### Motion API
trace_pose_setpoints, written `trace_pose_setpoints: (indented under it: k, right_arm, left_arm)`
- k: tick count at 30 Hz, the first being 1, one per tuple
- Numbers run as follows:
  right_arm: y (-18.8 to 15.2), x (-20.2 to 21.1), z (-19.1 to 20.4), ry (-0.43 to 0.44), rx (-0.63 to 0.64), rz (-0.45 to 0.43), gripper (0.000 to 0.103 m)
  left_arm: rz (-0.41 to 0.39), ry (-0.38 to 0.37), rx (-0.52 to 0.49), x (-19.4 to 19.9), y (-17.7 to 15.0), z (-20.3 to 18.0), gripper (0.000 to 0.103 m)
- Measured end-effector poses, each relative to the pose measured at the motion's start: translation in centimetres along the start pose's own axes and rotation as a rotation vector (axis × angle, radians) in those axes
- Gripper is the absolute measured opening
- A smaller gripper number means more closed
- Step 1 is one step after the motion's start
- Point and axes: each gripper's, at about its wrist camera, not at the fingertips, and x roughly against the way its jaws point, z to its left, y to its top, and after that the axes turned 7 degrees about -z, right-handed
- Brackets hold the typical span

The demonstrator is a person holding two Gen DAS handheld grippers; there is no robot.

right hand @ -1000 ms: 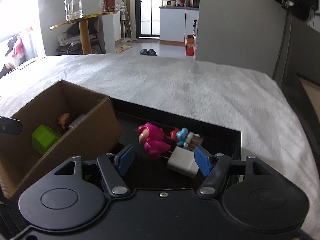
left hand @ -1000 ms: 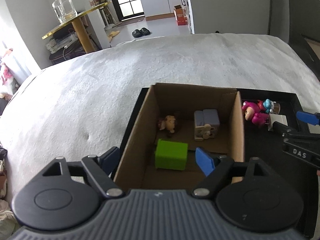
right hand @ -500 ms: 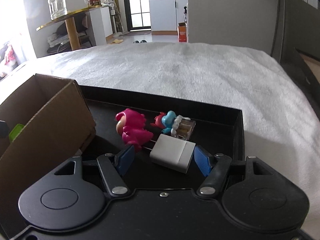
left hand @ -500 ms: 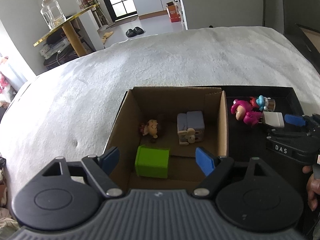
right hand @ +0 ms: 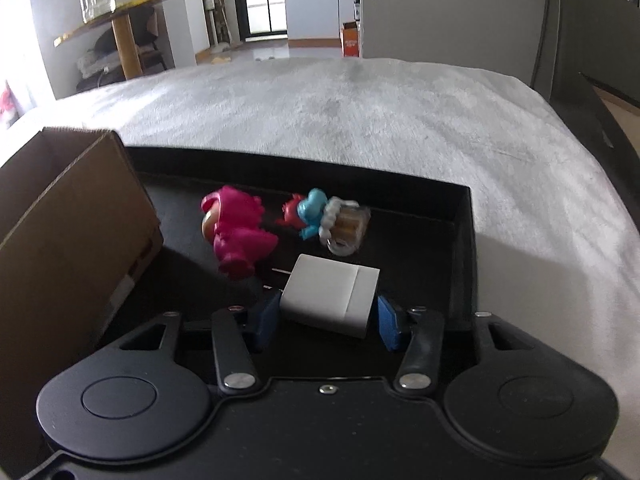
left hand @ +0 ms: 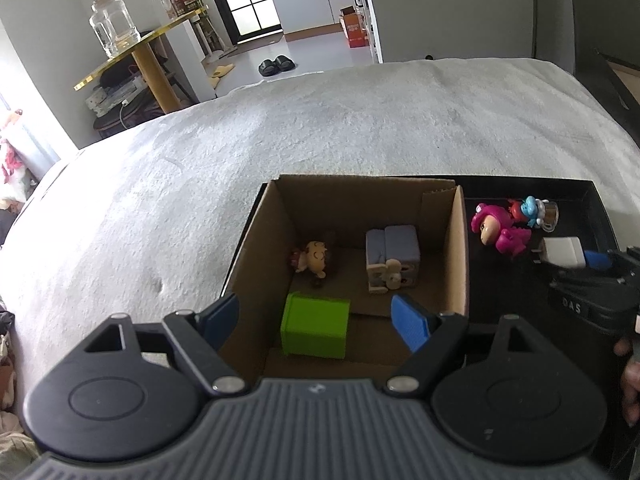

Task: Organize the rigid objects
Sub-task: 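Close the right gripper on the white block and lift it, then carry the white block into the box and open the right gripper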

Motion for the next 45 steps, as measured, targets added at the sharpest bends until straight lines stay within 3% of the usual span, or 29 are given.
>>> trace_pose_setpoints:
  k: [6,13,18,26,28,30,45]
  right_arm:
    - [-0.9,1.5,-0.5,-0.005,-0.005,0.052,0.051]
    - [-0.9,2.0,-0.1,-0.061,0.01,0.054,0.055]
    - [-0.9,2.0,0.6,-0.042,0.005,0.034,0.091]
    - [-1.0,0.3,1.5,-0.064,0.025,0.044,0.089]
    - [-1.2,0.1,1.5,-0.067,0.017,0.046,0.082]
    - [-0.9,0.5,1.5,-0.078,0.011,0.043,0.061]
    - [1.5,4.8,2.2,-0.101,0.018,0.023,0.061]
  left_arm:
    - [-0.009,-0.004,0.007,0.4,-0.2,0.5,0.082]
    - [-0.011,0.001,0.025,0.3,-0.3,1.3,0.082]
    - [-0.021,0.005,0.044,0.1,-0.2,2.3,0.082]
    - [-0.004,0.005,0.068,-1.0,-0.7,3.4,0.082]
    - [0.001,-0.004,0.073,-1.2,-0.8,3.6,0.082]
    - [0.005,-0.023,0.08,-1.2,-0.8,3.6,0.082]
    - [-0.033,-0.06,0.138,0.4,-1.0,6.6,0.082]
